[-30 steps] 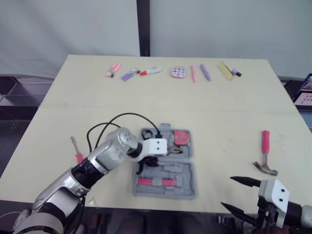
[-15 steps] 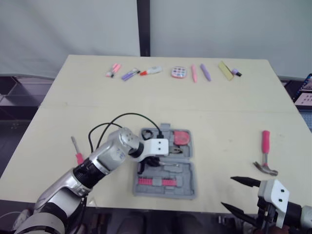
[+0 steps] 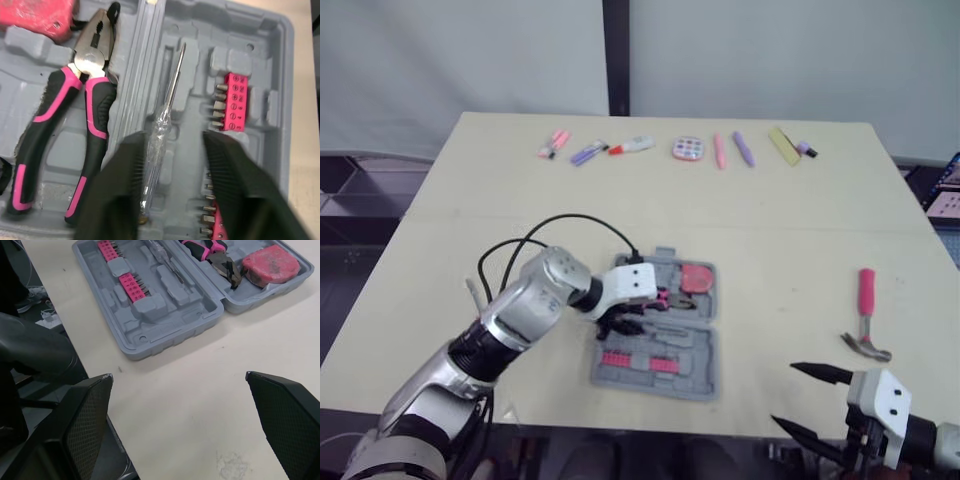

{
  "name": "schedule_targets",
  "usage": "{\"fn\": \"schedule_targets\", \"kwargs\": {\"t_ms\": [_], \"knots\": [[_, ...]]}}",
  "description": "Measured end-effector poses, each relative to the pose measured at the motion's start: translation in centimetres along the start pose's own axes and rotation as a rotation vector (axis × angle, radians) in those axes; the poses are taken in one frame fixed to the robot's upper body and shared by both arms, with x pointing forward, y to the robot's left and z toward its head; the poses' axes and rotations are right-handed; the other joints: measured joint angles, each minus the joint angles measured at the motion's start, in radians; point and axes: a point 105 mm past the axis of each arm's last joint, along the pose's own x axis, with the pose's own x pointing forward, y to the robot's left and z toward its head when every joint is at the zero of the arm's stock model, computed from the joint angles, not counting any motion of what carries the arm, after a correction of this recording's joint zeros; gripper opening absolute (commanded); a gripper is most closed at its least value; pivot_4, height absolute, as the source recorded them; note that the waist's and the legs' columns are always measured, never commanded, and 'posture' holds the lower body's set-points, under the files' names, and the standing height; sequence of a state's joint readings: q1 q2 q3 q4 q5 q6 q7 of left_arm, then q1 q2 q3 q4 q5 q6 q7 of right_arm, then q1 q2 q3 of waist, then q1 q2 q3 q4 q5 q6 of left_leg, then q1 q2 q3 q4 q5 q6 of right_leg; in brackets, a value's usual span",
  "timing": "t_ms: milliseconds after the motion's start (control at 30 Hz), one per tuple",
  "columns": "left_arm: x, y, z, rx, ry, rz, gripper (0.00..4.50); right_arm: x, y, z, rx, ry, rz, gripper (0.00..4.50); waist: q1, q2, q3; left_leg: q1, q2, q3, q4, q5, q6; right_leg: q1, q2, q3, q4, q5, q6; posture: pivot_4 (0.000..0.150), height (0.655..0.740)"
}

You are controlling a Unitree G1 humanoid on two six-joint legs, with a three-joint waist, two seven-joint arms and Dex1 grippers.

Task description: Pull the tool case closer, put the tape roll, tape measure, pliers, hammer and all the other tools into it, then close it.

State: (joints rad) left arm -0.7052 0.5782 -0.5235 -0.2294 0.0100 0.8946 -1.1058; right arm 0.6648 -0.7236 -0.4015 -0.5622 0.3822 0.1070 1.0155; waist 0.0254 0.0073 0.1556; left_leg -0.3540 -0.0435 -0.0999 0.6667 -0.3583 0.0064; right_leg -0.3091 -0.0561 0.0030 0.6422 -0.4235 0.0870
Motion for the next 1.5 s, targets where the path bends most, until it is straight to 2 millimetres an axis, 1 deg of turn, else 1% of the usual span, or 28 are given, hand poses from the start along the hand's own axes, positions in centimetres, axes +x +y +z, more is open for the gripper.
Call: {"fn": "schedule_targets", "kwargs": {"t_ms": [33, 133, 167, 300, 467, 600, 700, 900, 1100, 1200, 1300, 1500], "knots": [[-0.1, 0.0, -0.1, -0.016, -0.012, 0.005, 0.04, 0.0, 0.0, 0.0, -0.001, -0.001, 0.0, 4.5, 0.0, 0.0, 0.0, 0.0, 0.0, 0.0, 0.0, 0.0, 0.0, 0.0, 0.0, 0.0, 0.0, 0.0, 0.0, 0.15, 0.7336], [-0.3, 0.2, -0.3, -0.039, -0.046, 0.02, 0.04, 0.0, -0.1, 0.1, -0.004, -0.003, 0.0, 4.5, -0.002, 0.0, 0.0, 0.0, 0.0, 0.0, 0.0, 0.0, 0.0, 0.0, 0.0, 0.0, 0.0, 0.0, 0.0, 0.15, 0.7336], [-0.4, 0.3, -0.2, -0.045, -0.087, 0.029, 0.04, 0.0, -0.1, 0.1, -0.005, -0.004, 0.0, 4.5, -0.002, 0.0, 0.0, 0.0, 0.0, 0.0, 0.0, 0.0, 0.0, 0.0, 0.0, 0.0, 0.0, 0.0, 0.0, 0.15, 0.7336], [-0.6, 0.2, -0.1, 0.012, -0.193, 0.037, 0.04, 0.1, -0.1, 0.1, -0.007, -0.004, 0.0, 4.5, 0.0, 0.0, 0.0, 0.0, 0.0, 0.0, 0.0, 0.0, 0.0, 0.0, 0.0, 0.0, 0.0, 0.0, 0.0, 0.15, 0.7336], [0.0, -0.3, -2.1, 0.037, -0.294, 0.028, 0.04, 0.1, -0.1, 0.1, -0.007, -0.004, 0.0, 4.5, -0.001, 0.0, 0.0, 0.001, 0.0, 0.0, 0.0, 0.0, 0.0, 0.0, 0.0, 0.0, 0.0, 0.0, 0.0, 0.15, 0.7336], [0.3, -0.4, -3.1, 0.085, -0.31, 0.028, 0.04, 0.0, -0.1, 0.1, -0.006, -0.003, 0.0, 4.5, -0.001, 0.0, 0.0, 0.001, 0.0, 0.0, 0.0, 0.0, 0.0, 0.0, 0.0, 0.0, 0.0, 0.0, 0.0, 0.15, 0.7336], [0.5, -0.2, -3.4, 0.111, -0.31, 0.041, 0.04, 0.0, -0.2, 0.1, -0.007, -0.002, 0.0, 4.5, 0.0, 0.0, 0.0, 0.001, -0.001, 0.0, 0.0, 0.0, 0.0, 0.0, -0.001, -0.001, 0.001, 0.0, 0.0, 0.15, 0.7336], [1.7, -0.1, -3.4, 0.131, -0.302, 0.032, 0.04, 0.0, -0.2, 0.1, -0.006, 0.001, 0.001, 4.5, -0.001, 0.0, 0.0, 0.001, -0.001, 0.0, 0.0, 0.0, 0.0, 0.0, -0.001, -0.001, 0.001, 0.0, 0.0, 0.15, 0.7336], [2.6, 0.0, -3.6, 0.117, -0.295, 0.027, 0.04, 0.0, -0.2, 0.1, -0.002, 0.005, 0.0, 4.5, -0.002, 0.0, 0.0, 0.002, -0.001, 0.0, 0.0, 0.0, 0.0, 0.0, -0.001, -0.001, 0.002, 0.0, 0.0, 0.15, 0.7336], [3.0, 0.1, -4.3, 0.102, -0.267, 0.028, 0.04, -0.1, -0.2, 0.2, -0.008, 0.004, -0.002, 4.5, -0.002, 0.0, 0.0, 0.002, -0.001, 0.0, 0.0, 0.0, 0.0, 0.0, -0.001, -0.001, 0.002, 0.0, 0.0, 0.15, 0.7336], [3.3, 0.3, -4.5, 0.094, -0.258, 0.039, 0.04, -0.1, -0.2, 0.2, -0.008, 0.004, -0.001, 4.5, -0.002, 0.0, 0.0, 0.002, -0.001, 0.0, 0.0, 0.0, 0.0, 0.0, -0.001, -0.001, 0.002, 0.0, 0.0, 0.15, 0.7336], [3.5, 0.6, -4.2, 0.089, -0.27, 0.054, 0.04, -0.1, -0.1, 0.2, -0.006, 0.006, -0.001, 4.5, -0.001, 0.0, 0.0, 0.002, -0.001, 0.0, 0.0, 0.0, 0.0, 0.0, -0.001, -0.001, 0.002, 0.0, 0.0, 0.15, 0.7336]]}}
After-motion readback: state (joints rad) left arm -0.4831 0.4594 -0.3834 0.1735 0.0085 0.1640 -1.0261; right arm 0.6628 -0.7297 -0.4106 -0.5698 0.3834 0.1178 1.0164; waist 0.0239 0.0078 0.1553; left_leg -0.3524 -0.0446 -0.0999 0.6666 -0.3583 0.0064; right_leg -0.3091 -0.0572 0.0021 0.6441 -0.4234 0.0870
